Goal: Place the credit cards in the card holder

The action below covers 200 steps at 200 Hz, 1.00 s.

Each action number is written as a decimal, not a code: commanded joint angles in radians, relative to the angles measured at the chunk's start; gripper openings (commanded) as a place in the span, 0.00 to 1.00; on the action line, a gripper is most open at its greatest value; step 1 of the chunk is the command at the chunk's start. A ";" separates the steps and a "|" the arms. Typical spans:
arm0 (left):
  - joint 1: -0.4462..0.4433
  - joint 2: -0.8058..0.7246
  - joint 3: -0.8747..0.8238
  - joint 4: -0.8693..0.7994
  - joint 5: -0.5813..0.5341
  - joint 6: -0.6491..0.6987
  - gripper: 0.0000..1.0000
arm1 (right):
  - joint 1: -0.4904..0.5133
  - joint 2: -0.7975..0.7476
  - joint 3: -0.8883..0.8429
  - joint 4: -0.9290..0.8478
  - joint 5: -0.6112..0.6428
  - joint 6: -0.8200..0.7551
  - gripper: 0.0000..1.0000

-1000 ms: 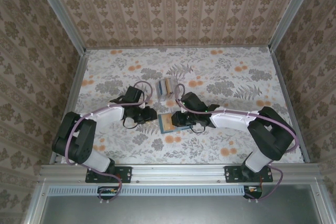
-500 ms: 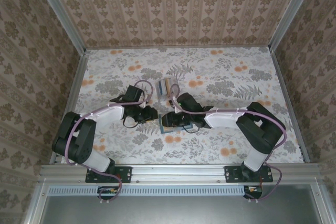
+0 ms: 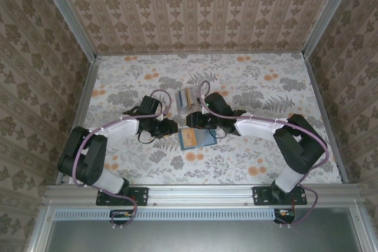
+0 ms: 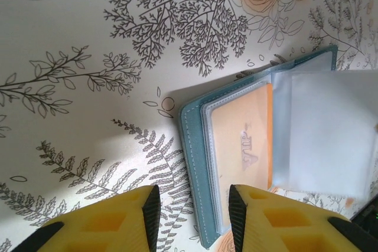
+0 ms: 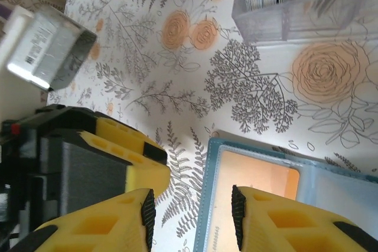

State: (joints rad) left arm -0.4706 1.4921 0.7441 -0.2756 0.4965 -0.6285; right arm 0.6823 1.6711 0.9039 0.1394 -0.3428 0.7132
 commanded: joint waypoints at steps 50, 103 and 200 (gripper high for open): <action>0.000 -0.019 0.015 0.007 -0.016 0.002 0.39 | 0.064 -0.002 -0.022 0.022 0.007 0.015 0.41; -0.006 -0.015 0.014 0.010 -0.020 0.011 0.40 | 0.007 -0.237 -0.104 -0.297 0.256 -0.120 0.52; -0.044 0.005 0.039 0.022 -0.030 0.005 0.39 | -0.022 -0.185 -0.197 -0.178 0.070 -0.080 0.65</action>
State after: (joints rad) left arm -0.5003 1.4910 0.7498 -0.2607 0.4713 -0.6277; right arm 0.6498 1.4540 0.6983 -0.1028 -0.2039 0.6193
